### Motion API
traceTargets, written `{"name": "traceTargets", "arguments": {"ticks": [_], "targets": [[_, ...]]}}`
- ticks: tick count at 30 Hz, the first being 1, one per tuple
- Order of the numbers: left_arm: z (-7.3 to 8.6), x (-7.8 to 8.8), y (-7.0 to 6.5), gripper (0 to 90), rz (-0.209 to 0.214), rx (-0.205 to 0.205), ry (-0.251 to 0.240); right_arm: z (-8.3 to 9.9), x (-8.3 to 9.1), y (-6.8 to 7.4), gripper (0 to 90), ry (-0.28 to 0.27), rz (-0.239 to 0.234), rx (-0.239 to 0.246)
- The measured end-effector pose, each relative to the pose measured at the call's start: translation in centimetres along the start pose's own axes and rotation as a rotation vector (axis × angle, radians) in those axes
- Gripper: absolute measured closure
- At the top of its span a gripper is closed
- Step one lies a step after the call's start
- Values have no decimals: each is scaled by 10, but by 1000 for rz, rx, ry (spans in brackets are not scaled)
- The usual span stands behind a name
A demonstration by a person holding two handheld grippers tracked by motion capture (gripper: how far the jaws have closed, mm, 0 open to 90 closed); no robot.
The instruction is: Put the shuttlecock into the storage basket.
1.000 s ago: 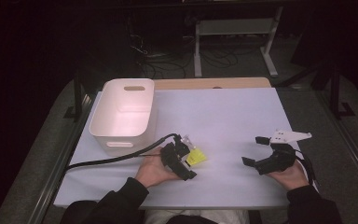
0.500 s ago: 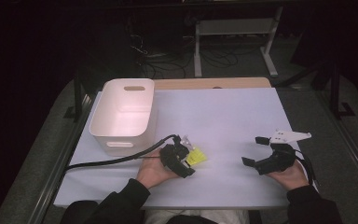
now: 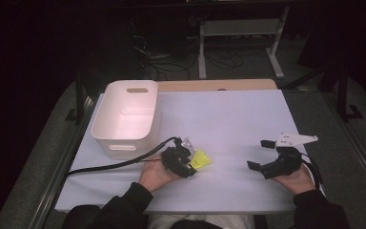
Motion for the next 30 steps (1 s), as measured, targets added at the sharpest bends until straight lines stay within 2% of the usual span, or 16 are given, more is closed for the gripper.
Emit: {"name": "traceTargets", "arguments": {"ticks": [1,6,8,22,30], "targets": [[1,1,2,519,4,10,-5,0,0,0,0,0,0,0],[2,2,0,597,1,-22,-5,0,0,0,0,2,1,0],[2,2,0,637,4,-21,-6,0,0,0,0,2,0,0],[-1,6,0,648,-7,-45,-14,1,0,0,0,3,0,-1],[-5,12,-5,649,22,-37,-26,1,-1,0,0,4,0,-3]]}}
Point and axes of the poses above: each handheld gripper's, and its own axes: x roughly backward along the jaws, z roughly out of its underside, y roughly to its left, the point moved 10 cm from there along -x, roughly forward along the jaws, and after that the axes turned 13 degrees about -y, right-handed, at the moved point
